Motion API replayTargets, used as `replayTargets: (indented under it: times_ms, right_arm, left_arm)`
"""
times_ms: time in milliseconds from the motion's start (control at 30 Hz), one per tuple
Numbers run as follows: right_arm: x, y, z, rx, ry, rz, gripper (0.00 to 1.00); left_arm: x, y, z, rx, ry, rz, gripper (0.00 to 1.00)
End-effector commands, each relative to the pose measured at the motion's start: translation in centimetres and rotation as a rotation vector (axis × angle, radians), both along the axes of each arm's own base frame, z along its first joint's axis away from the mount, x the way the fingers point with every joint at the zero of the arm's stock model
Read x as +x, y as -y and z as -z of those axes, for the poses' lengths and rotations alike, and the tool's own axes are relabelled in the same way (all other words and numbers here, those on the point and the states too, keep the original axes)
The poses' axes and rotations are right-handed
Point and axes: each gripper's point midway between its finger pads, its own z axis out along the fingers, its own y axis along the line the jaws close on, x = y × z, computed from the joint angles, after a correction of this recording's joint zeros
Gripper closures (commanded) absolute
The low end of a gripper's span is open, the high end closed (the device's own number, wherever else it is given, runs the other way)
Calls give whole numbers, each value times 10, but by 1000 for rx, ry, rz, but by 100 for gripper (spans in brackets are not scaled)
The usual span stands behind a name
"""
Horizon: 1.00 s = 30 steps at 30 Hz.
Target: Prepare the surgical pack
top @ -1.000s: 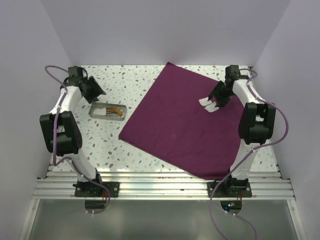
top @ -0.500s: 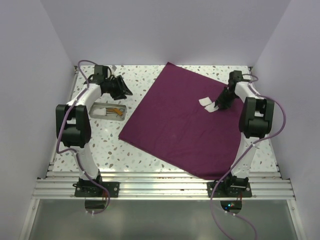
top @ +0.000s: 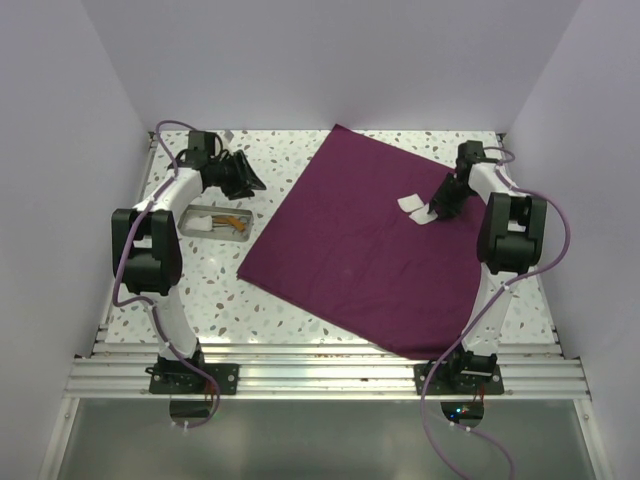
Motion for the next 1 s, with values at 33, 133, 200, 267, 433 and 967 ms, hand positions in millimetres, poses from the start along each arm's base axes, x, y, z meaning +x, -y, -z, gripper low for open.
replayTargets:
  times_ms: [33,133,200,267,433,967]
  right_arm:
    - [7,7,3,-31,13,15,66]
    - [8,8,6,-31,8,17,69]
    - [10,7,5,-27,7,16,71]
    - [11,6,7,-23,-2,15,74]
    - [14,5,-1,-13,25,15,83]
    - [13,2,-51,-8,93,51,100]
  left_arm:
    - [6,1,-9,-20,42,10,51]
    - [6,2,-10,-19,44,12,51]
    - [5,2,-10,-19,45,13,51]
    - [5,2,-10,-20,44,14,51]
    - [4,3,-11,-25,48,19,51]
    - [-2,5,-8,-33,45,34,51]
